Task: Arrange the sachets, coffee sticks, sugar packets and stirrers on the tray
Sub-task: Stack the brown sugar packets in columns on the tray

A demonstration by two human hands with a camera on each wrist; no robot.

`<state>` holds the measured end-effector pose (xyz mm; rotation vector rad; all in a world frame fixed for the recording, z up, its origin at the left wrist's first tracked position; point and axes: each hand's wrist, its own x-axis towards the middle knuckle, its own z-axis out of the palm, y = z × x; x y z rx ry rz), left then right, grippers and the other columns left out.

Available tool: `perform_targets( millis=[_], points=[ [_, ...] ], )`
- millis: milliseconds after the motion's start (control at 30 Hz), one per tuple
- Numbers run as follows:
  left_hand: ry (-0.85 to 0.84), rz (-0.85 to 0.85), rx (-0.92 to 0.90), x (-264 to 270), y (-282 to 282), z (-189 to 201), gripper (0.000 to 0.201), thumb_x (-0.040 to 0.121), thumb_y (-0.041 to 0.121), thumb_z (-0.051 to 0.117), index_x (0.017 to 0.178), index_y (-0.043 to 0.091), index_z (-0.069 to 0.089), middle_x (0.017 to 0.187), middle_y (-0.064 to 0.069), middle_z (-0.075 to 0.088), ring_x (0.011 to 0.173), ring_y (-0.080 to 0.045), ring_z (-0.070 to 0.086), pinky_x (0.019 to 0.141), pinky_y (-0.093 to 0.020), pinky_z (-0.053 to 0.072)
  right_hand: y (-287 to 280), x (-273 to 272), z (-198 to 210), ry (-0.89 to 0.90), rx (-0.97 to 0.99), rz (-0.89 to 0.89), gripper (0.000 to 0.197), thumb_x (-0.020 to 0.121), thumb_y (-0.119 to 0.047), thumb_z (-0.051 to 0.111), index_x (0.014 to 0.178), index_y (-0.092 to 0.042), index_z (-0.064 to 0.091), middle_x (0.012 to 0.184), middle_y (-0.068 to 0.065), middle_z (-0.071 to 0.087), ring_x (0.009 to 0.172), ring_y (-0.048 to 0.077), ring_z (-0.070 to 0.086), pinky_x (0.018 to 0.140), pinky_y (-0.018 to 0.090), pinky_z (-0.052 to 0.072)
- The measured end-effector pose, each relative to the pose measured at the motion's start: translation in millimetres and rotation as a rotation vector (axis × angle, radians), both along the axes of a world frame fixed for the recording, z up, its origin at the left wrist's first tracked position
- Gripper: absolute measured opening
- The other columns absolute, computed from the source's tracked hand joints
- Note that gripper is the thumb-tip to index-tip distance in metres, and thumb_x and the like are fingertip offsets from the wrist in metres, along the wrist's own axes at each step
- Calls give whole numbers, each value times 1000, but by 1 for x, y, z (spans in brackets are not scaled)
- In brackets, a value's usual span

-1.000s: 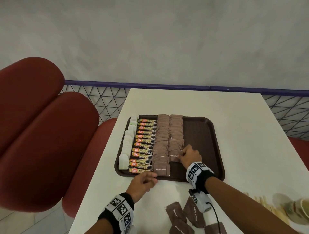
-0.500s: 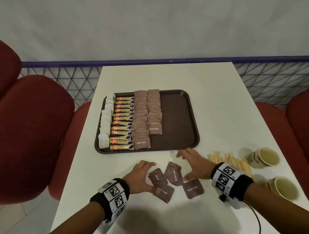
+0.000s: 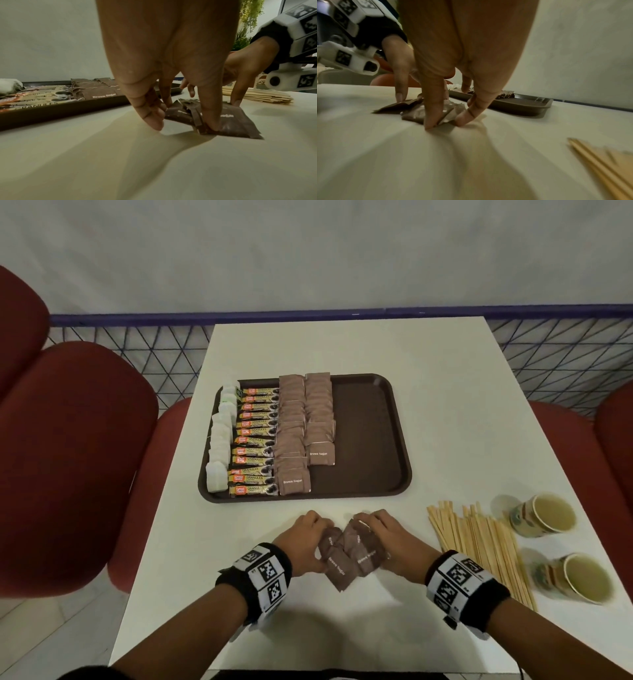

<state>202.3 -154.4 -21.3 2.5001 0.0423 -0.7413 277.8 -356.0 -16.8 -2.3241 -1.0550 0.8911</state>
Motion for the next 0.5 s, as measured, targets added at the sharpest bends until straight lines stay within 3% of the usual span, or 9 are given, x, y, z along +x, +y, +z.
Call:
perform_targets(
  millis=[233,367,500],
  points=[
    [-22,25,-68,5,-6,-1,71,77,18,71,139,15,37,131,-8,38,122,-21,38,105,-28,35,20,1,-13,93,3,-133,75,77,-4,68,142,-10,30,132,9,32,123,19,40,92,5,25],
    [1,32,-63,5,-8,-1,64,77,20,70,134,15,41,124,-9,42,117,-23,42,99,-28,36,30,-1,-19,54,-5,-136,55,80,-5,62,131,-8,43,119,6,40,109,19,45,87,9,29],
    [-4,10,29,6,-10,-2,61,73,25,71,125,11,43,122,-10,41,115,-24,38,97,-29,36,37,-4,-24,-24,-3,-106,35,83,-10,56,118,-8,51,105,1,39,105,21,43,81,12,26]
  ],
)
